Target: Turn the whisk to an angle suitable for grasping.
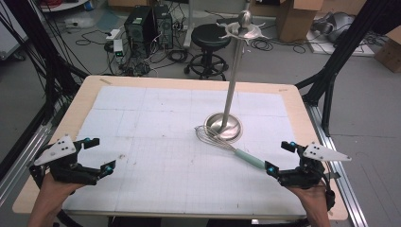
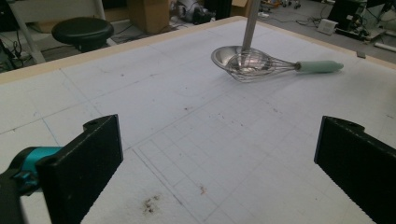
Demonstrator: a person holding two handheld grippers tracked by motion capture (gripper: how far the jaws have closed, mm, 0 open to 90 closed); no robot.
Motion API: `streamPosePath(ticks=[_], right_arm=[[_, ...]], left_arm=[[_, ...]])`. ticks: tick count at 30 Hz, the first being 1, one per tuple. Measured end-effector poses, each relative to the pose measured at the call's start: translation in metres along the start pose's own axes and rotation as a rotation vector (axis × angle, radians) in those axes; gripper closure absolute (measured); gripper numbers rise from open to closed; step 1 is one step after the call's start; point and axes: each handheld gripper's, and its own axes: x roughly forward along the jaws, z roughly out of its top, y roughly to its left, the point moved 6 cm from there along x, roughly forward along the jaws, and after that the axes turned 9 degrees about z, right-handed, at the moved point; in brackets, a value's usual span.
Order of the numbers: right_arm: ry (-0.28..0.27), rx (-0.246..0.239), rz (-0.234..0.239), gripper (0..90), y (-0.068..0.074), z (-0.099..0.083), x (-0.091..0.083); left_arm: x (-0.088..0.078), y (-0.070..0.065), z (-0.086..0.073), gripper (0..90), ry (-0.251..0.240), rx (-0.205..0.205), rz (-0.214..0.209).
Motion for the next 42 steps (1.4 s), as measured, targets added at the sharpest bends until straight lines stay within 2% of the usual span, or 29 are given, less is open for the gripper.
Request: streamPosePath(ticks=[8, 14, 17, 21, 32, 42], right_arm=[[0.005, 0.001, -0.001, 0.1, 0.0, 0.0, 0.0], [0.043, -0.009, 0.012, 0.1, 0.002, 0.001, 0.004], [0.074, -0.032, 0.005, 0.1, 0.004, 0.002, 0.007], [0.089, -0.046, 0.026, 0.1, 0.007, 0.007, 0.012], [0.255, -0.056, 0.061, 0.1, -0.005, 0.015, 0.033], [0.414, -0.082, 0.11, 0.1, -0.011, 0.013, 0.055]], left_arm=[[-0.001, 0.001, 0.0, 1.7, -0.001, 0.005, 0.002], [-0.004, 0.003, -0.002, 1.7, -0.002, 0.003, 0.01], [-0.006, 0.005, -0.004, 1.7, -0.003, 0.003, 0.004], [-0.008, 0.008, -0.005, 1.7, -0.004, -0.001, 0.001], [-0.012, 0.007, -0.004, 1.7, -0.009, 0.015, -0.009], [-0.013, 0.007, -0.003, 1.7, -0.008, 0.016, -0.014]])
